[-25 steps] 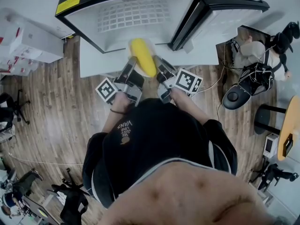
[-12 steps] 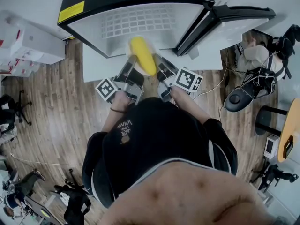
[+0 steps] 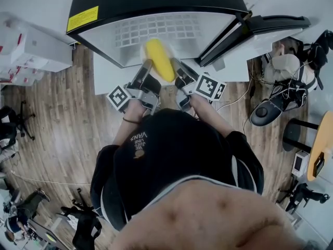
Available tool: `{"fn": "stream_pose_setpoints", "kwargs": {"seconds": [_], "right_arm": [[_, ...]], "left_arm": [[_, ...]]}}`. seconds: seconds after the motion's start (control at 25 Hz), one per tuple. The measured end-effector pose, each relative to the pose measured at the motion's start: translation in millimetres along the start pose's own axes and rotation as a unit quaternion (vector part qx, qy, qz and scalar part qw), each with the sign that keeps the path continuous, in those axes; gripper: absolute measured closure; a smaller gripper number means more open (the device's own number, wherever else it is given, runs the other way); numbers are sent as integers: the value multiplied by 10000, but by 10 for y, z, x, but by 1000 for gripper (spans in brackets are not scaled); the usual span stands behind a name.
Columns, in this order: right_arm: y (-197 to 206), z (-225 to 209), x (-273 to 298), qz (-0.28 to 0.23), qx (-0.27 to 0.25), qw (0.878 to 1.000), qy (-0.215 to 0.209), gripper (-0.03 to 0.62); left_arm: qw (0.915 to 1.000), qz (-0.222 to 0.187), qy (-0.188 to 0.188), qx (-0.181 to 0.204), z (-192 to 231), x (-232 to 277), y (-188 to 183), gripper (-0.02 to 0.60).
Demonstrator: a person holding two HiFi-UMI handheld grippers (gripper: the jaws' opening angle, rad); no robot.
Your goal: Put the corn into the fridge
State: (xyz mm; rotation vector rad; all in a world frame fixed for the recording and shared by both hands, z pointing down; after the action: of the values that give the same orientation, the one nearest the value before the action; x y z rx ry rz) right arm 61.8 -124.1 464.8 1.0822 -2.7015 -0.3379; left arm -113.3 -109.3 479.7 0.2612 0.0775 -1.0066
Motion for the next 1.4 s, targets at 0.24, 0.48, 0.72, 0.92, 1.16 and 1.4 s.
{"fn": "stream_pose_setpoints", "kwargs": {"seconds": [0.24,0.48,0.72,0.92,1.16,1.4], "right_arm": [[-82,6,143,32,-46,10000,30,568],[-152,16,260,70,-38,10000,43,568],[-215,10,337,96,-82,9999,62,568],[-246,-10,403,109,-26,9999,80,568],[-278,-34,472,131,-39,9999,93,568],[-299,-46,517,118,-72,9999,58,566]], "left_arm": [[9999,-66,-8,-82,38,94,-107,497],[9999,-111,8,-95,53,175,-199,497],[9998,-161,-13,-149,96,239,-247,497],[9996,-205,-77,-185,123,274,-292,497],[9984,-371,-172,-390,192,293,-310,497],[9975,-493,-225,-448,225,313,-329,497]]}}
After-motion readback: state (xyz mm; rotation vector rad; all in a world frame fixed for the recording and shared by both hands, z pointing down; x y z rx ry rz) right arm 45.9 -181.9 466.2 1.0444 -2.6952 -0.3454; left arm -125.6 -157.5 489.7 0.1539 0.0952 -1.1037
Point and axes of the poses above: the fingertips, and each gripper's own axes: x forward along the fingers, z to its left, y out of its underside, the point moved 7 cm from there along -x, backward along the fingers, and after that the axes turned 11 degrees about x, right-handed, at the moved point
